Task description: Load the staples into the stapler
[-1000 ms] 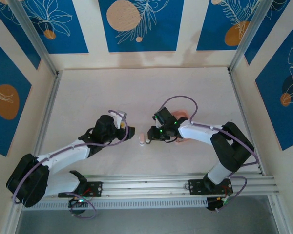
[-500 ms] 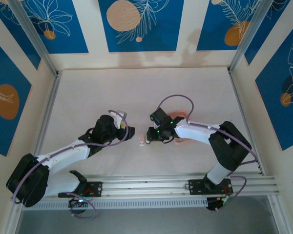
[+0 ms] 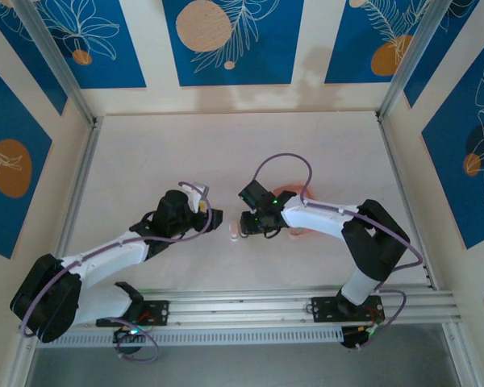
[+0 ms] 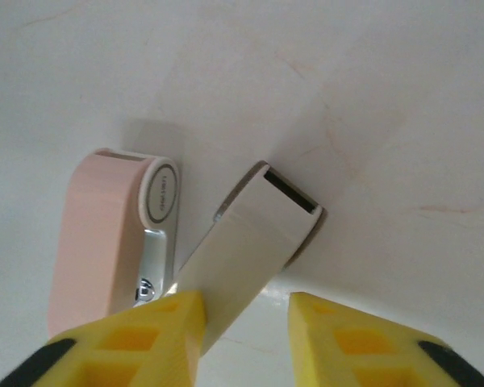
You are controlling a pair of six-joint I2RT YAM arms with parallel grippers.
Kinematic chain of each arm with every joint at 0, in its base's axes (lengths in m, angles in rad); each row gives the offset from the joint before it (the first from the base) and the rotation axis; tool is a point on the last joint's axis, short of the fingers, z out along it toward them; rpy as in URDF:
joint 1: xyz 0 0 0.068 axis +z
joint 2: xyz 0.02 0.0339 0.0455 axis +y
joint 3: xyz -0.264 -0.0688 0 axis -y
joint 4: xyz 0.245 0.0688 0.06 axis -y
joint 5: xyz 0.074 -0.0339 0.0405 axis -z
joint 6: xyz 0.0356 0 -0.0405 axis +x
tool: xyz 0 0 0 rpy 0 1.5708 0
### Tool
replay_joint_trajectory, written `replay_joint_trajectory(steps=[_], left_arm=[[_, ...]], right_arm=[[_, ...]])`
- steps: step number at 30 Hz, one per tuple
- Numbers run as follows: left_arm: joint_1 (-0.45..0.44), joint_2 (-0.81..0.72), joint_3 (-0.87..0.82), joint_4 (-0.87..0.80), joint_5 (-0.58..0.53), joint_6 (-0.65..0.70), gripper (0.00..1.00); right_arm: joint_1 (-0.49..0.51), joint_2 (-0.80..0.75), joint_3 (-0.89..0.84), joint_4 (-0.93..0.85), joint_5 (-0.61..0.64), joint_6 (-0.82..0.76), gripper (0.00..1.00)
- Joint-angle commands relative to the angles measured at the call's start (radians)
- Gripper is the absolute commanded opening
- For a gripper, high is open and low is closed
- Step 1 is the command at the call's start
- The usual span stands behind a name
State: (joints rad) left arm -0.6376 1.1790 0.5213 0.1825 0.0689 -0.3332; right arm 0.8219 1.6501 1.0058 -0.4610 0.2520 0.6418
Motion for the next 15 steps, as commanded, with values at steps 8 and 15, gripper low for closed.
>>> replay_joint_trajectory(steps=[8,15], left_arm=[[-0.005,-0.040,-0.018,0.014,-0.039,-0.025,0.73],[-0.005,-0.067,-0.030,0.000,-0.063,-0.021,0.73]], right_arm=[[0.012,-0.032,0.162,-0.192,0.024,-0.043,0.60],[0.015,0.069,0.183,-0.196,-0.001,-0.019,0.62]])
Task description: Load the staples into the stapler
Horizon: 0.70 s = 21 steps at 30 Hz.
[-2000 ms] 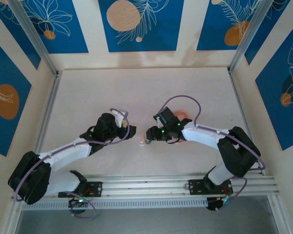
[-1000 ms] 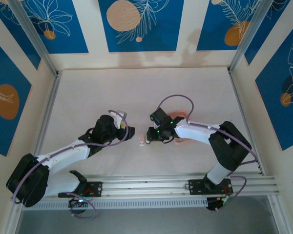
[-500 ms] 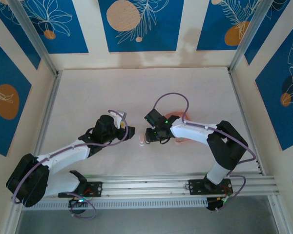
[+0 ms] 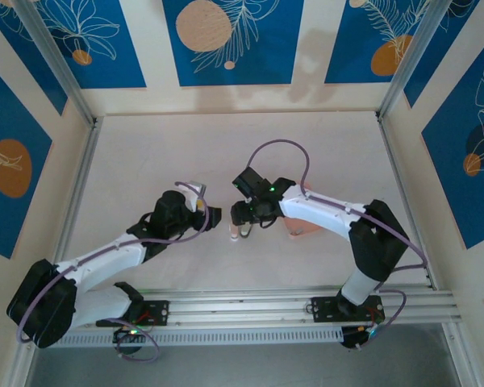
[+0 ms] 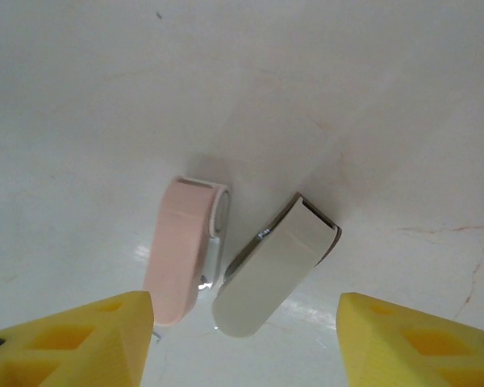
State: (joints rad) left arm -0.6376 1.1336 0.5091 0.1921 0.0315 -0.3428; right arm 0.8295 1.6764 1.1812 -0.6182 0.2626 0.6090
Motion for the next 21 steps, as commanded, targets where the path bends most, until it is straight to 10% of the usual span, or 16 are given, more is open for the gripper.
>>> replay_joint_trajectory(steps=[1,21], left_arm=[[-0.006,-0.025,-0.020,-0.013,-0.030,-0.012,0.73],[-0.006,-0.077,-0.045,-0.032,-0.063,-0.013,0.75]], right_arm=[[0.008,0.055,0.008,-0.035,-0.013,0.015,0.62],[0.018,0.135,-0.005,-0.020,0.020,0.004,0.44]])
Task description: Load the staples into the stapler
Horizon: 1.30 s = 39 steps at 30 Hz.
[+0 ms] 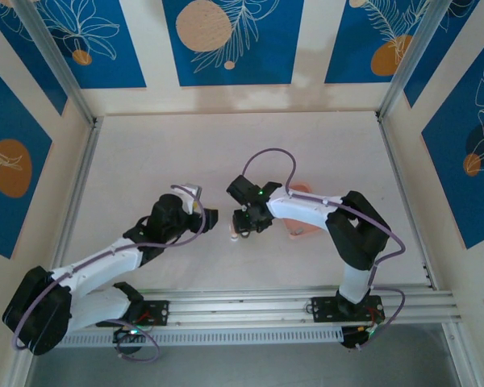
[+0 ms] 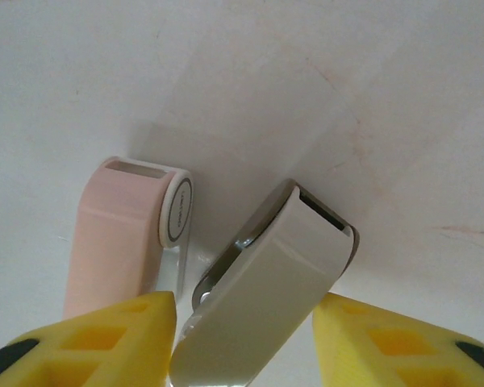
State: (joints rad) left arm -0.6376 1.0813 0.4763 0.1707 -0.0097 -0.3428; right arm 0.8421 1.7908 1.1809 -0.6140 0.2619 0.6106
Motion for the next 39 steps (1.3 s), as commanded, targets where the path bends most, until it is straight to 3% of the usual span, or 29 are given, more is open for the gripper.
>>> replay_joint_trajectory(steps=[1,6,13,20,24,30,35,39], left_arm=[[-0.006,-0.030,-0.017,-0.011,-0.024,-0.013,0.75],[-0.005,-0.049,-0.028,-0.016,-0.052,-0.009,0.76],[-0.005,-0.074,-0.023,-0.031,-0.098,0.001,0.79],[0.013,-0.119,0.002,-0.076,-0.138,0.038,0.82],[0.024,-0.133,0.019,-0.095,-0.142,0.053,0.83],[0.031,-0.120,0.015,-0.084,-0.141,0.052,0.84],[0.032,-0.091,0.012,-0.065,-0.120,0.035,0.84],[0.033,-0.082,0.012,-0.056,-0.112,0.034,0.84]], right_arm=[[0.006,0.020,-0.007,-0.023,0.022,0.002,0.41],[0.015,-0.009,-0.022,-0.017,0.063,-0.010,0.31],[0.015,-0.064,-0.043,0.015,0.111,-0.048,0.29],[0.018,-0.127,-0.050,0.010,0.104,-0.063,0.54],[-0.016,-0.198,-0.051,-0.025,0.115,-0.081,0.57],[-0.189,-0.282,-0.120,-0.066,0.039,-0.100,0.61],[-0.300,-0.270,-0.186,-0.038,-0.052,-0.120,0.62],[-0.321,-0.233,-0.209,0.000,-0.116,-0.126,0.62]])
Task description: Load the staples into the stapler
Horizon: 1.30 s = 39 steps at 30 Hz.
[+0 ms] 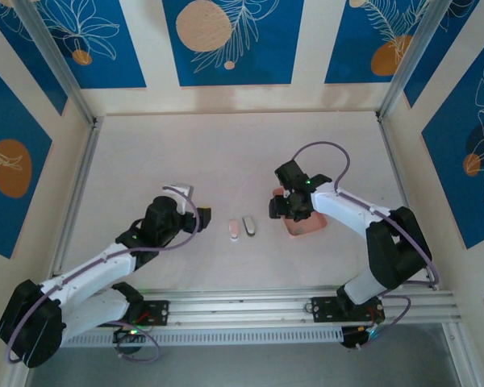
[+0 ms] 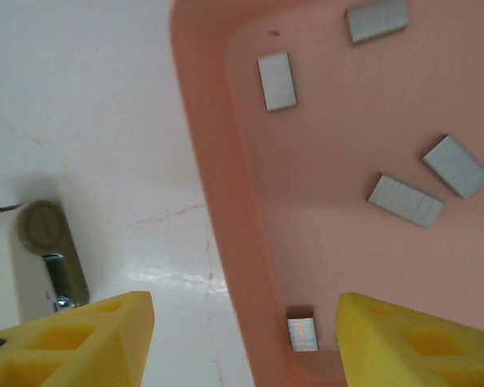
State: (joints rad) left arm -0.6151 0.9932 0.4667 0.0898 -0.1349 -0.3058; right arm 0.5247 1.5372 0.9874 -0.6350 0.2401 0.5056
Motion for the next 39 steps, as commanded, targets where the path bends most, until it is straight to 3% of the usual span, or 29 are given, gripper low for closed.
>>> replay_joint_trajectory(steps=[1,11,19,23,27,32,33,35,39], left_arm=[[0.011,0.007,0.022,0.026,0.011,-0.004,0.84],[0.011,0.013,0.030,0.031,0.007,0.001,0.85],[0.014,0.005,0.031,0.030,0.003,0.003,0.86],[0.029,-0.031,0.043,0.006,-0.024,0.043,0.88],[0.080,-0.097,0.085,-0.038,-0.151,0.180,0.98],[0.189,-0.148,0.066,0.030,-0.270,0.259,1.00],[0.206,-0.151,0.046,0.069,-0.299,0.276,1.00],[0.230,-0.148,-0.013,0.179,-0.361,0.305,1.00],[0.295,-0.083,-0.123,0.421,-0.401,0.323,1.00]], right_arm=[[-0.004,0.032,-0.019,0.032,-0.114,-0.017,0.62],[0.087,0.087,0.007,0.075,-0.213,0.024,0.60],[0.203,0.065,0.031,0.039,-0.185,0.077,0.60],[0.202,-0.023,0.029,0.045,-0.152,0.063,0.61],[0.107,-0.144,0.043,0.074,-0.113,-0.020,0.66],[-0.077,-0.286,-0.002,0.216,-0.045,-0.097,0.75],[-0.120,-0.304,-0.022,0.254,-0.046,-0.103,0.78],[-0.207,-0.324,-0.063,0.324,-0.066,-0.118,0.99],[-0.335,-0.331,-0.156,0.472,-0.037,-0.170,0.99]])
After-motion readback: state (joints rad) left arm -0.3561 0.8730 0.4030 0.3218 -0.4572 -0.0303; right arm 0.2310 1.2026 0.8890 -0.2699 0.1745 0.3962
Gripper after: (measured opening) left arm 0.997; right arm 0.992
